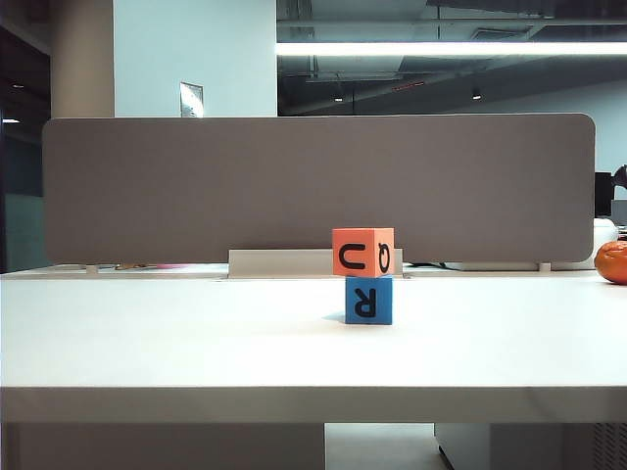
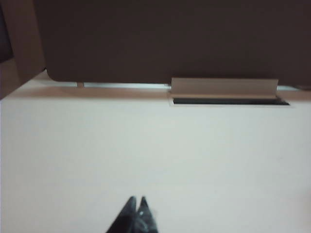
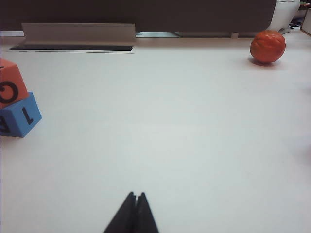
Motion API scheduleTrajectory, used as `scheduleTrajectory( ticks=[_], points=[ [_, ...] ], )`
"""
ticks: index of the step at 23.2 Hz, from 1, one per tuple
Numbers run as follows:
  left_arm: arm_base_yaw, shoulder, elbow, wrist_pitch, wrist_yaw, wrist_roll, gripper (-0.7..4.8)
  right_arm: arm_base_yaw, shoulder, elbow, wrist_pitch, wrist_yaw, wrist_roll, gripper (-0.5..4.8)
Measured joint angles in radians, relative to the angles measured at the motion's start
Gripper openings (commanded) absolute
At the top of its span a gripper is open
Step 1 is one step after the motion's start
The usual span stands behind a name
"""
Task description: Stack one letter block on top of another letter block.
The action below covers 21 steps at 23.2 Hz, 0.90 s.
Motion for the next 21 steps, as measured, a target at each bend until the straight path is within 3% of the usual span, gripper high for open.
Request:
scheduleTrajectory(
  ticks=[9,21],
  points=[
    [0.034,-0.087,-0.073,0.024,0.003,-0.011,-0.06,0.000,0.000,0.000,0.000,0.000,0.000,-0.08],
    [0.037,-0.140,-0.077,-0.041,-0.028,-0.012,-0.06,0.000,0.000,0.000,0.000,0.000,0.000,-0.08]
  ],
)
